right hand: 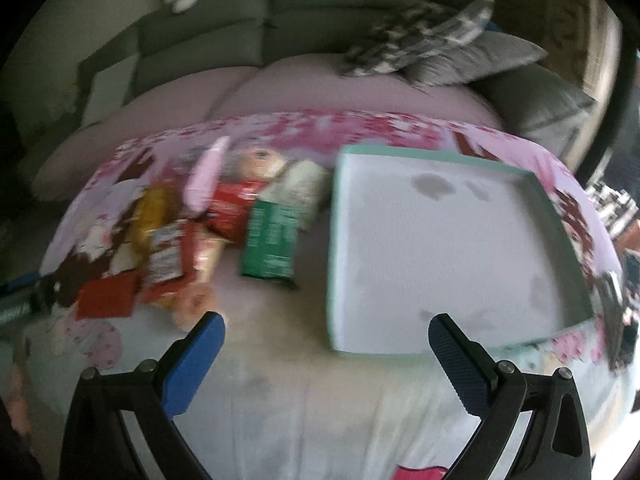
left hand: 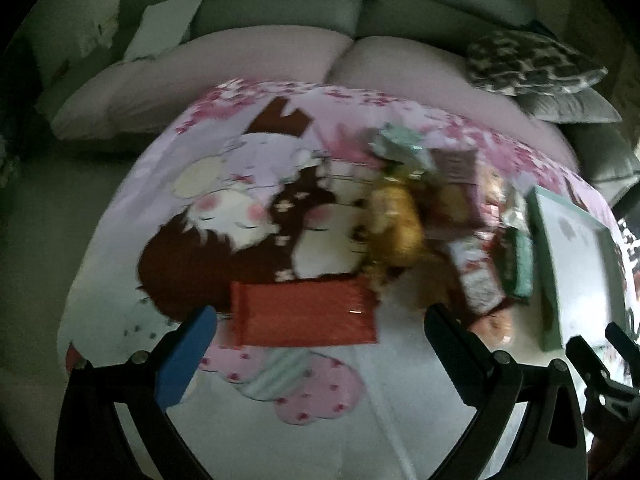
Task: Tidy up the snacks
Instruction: 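Grasp the red wrapper bar with the left gripper while the right gripper grasps the orange jelly cup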
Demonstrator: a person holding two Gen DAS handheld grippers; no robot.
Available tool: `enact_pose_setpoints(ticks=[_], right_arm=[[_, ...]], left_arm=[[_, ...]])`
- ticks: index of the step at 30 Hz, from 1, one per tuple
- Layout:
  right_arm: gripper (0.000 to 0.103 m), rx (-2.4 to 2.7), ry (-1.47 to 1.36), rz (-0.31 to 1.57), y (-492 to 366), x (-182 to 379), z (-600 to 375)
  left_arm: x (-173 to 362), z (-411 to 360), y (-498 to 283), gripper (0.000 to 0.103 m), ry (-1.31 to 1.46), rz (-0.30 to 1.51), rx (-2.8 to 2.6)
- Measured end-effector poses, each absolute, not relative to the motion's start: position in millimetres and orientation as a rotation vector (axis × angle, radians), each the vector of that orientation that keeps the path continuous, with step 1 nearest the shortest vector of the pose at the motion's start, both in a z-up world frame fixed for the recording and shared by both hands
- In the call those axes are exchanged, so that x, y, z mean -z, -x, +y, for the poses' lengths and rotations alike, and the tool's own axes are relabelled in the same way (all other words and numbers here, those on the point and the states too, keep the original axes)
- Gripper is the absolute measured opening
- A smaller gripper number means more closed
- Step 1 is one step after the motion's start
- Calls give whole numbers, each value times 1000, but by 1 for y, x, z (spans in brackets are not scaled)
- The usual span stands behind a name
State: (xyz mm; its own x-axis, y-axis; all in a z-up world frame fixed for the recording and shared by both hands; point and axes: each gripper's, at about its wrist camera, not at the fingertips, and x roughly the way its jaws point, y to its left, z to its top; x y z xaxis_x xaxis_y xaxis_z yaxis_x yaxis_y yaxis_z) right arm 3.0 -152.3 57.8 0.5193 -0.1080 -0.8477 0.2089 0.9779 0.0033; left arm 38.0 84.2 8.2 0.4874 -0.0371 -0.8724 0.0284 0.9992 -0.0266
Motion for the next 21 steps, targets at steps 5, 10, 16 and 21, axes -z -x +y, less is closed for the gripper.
enact_pose_setpoints(ticks=[5, 10, 16, 21], right_arm=[[101, 86, -85, 1022, -18, -50, -119], [96, 4, -77, 1085, -31, -27, -92], [88, -12, -100, 1152, -44, -3, -88], [86, -19, -105, 1175, -49, 6, -90]], left_arm=[[11, 115, -46, 103, 47, 1117, 20], [36, 132, -50, 103, 68, 1181, 15], [56, 126, -61, 103, 91, 1239, 73], [63, 113, -71, 103, 13, 1255, 120]])
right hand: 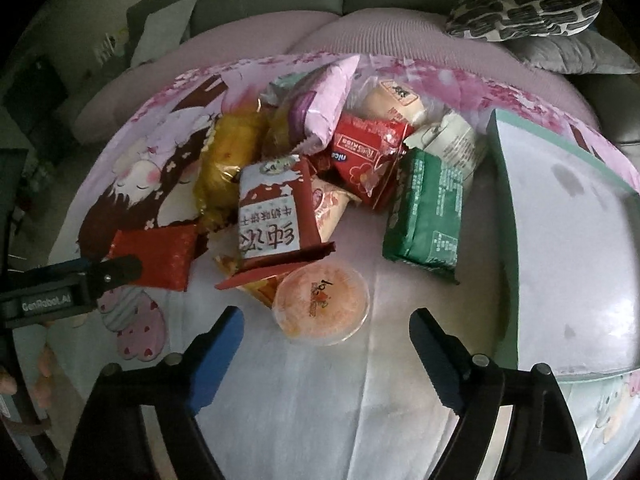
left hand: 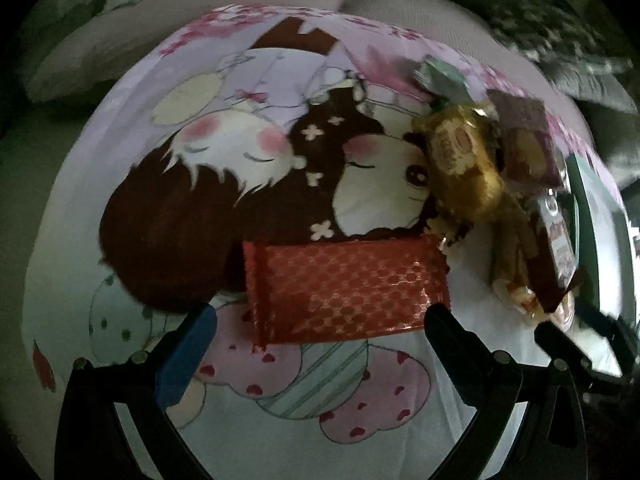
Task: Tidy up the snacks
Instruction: 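Grasp the red wrapper bar with the left gripper while the right gripper grasps the orange jelly cup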
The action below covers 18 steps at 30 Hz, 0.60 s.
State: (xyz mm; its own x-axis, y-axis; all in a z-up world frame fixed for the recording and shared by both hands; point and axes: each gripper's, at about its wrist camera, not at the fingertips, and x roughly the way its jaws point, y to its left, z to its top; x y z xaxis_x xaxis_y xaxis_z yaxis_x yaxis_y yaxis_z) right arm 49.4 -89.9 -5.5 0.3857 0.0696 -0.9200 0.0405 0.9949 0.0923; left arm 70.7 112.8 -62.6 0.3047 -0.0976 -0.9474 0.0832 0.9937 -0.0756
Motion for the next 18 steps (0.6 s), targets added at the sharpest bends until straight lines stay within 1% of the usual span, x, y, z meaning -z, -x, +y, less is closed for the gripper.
enact_pose_setpoints(ticks=[5, 8, 12, 15, 18], right_arm=[[83, -18, -111, 1178, -52, 8, -92], [81, -20, -118, 1179, -52, 9, -94], [81, -23, -122, 1185, -53, 11, -94], [81, -20, -125, 1193, -52, 13, -95], [81, -23, -134, 1198, -51, 15, -97]], left_arm=[[60, 89, -81, 103, -229, 1251, 217], [59, 79, -91, 103, -303, 1235, 281], [64, 75, -108, 103, -297, 1234, 345], [76, 77, -120, 103, -235, 1300, 421], [81, 81, -125, 103, -209, 1319, 439]])
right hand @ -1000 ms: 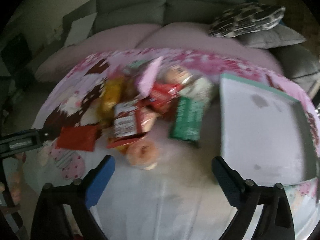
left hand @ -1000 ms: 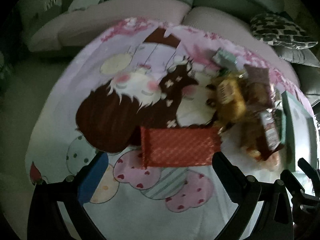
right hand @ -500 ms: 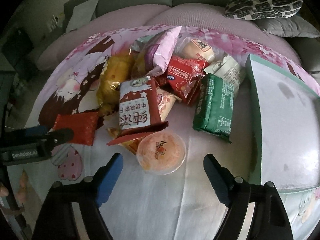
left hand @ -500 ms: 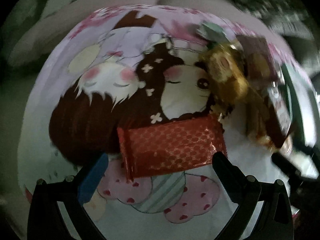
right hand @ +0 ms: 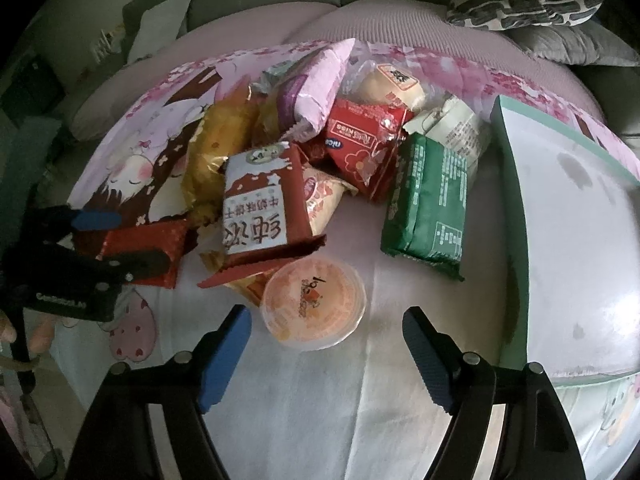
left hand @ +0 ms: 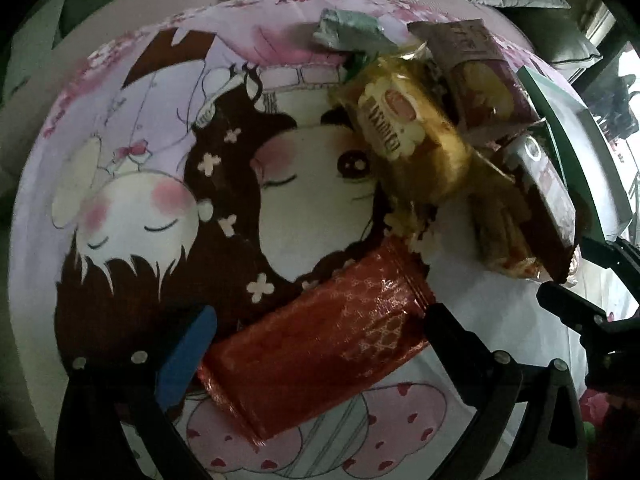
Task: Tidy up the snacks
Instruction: 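Grasp the red wrapper bar with the left gripper while the right gripper grasps the orange jelly cup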
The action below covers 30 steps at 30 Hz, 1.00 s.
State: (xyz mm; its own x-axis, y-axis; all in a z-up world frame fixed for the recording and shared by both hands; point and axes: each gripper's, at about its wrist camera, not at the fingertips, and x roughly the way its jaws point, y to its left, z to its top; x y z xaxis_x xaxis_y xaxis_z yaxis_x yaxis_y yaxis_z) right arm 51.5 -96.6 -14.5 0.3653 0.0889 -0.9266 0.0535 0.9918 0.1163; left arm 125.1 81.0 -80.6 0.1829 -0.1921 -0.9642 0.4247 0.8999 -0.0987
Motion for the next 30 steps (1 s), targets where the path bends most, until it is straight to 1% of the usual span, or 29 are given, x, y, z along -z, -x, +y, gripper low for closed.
enact_pose_setpoints(ticks=[4, 7, 11, 14, 17, 19, 24, 25, 30], right_arm=[[81, -27, -141, 1194, -50, 14, -98], [81, -29, -145, 1189, -49, 13, -98], [81, -28, -154, 1177, -47, 11, -99], [79, -36, -159, 1162, -47, 9, -99], [75, -46, -156, 1152, -48, 8, -98], [73, -48, -155, 1146, -48, 7, -97], [56, -50, -170, 1143, -49, 7, -99], [51, -53, -175, 1144, -49, 8, -100], [49, -55, -185, 1145, -47, 8, -102]], left_arm=[[78, 89, -119, 103, -181, 1342, 462], [80, 84, -106, 103, -216, 1356, 471], [81, 76, -95, 103, -266, 1330, 447], [80, 79, -101, 102, -228, 1309, 400], [74, 88, -112, 94, -182, 1284, 331], [72, 90, -122, 92, -150, 1278, 318], [71, 100, -138, 88, -131, 1270, 301], [75, 97, -133, 86, -129, 1266, 299], [68, 93, -127, 71, -123, 1263, 287]])
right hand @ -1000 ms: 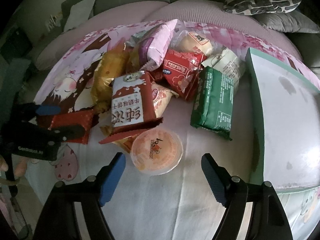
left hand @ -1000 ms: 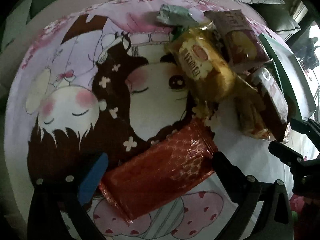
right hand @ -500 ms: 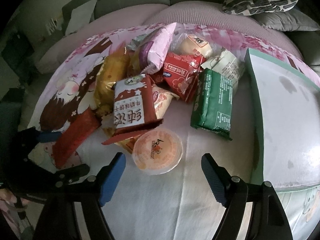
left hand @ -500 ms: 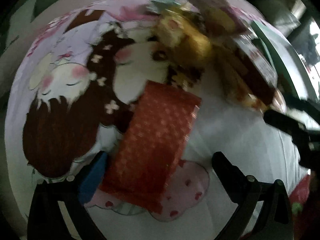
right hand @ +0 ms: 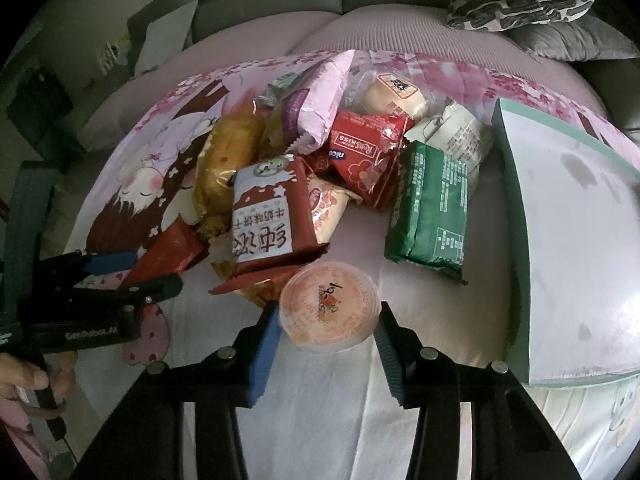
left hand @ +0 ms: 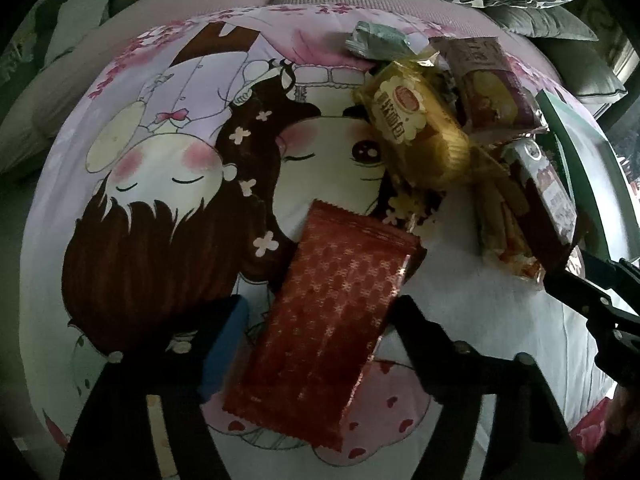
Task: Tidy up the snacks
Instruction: 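Grasp the red wrapper bar with the left gripper while the right gripper grasps the orange jelly cup, then carry the red bar and jelly cup into the white tray and release both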
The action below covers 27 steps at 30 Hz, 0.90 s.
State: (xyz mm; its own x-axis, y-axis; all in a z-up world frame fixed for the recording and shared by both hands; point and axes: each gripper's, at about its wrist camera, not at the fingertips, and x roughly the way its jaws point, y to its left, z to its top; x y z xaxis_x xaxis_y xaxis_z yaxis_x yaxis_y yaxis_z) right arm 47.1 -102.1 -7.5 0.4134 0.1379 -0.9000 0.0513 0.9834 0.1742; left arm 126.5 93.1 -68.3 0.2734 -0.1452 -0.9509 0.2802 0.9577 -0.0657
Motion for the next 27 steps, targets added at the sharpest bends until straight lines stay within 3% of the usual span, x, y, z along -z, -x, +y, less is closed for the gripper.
enact_pose_setpoints(ticks=[9, 27], right_arm=[[48, -48, -238, 1139, -38, 2, -115], [48, -23, -351, 1049, -16, -49, -170]], left_arm=[[56, 87, -105, 49, -50, 1268, 262], [-33, 67, -61, 44, 45, 1171, 247]])
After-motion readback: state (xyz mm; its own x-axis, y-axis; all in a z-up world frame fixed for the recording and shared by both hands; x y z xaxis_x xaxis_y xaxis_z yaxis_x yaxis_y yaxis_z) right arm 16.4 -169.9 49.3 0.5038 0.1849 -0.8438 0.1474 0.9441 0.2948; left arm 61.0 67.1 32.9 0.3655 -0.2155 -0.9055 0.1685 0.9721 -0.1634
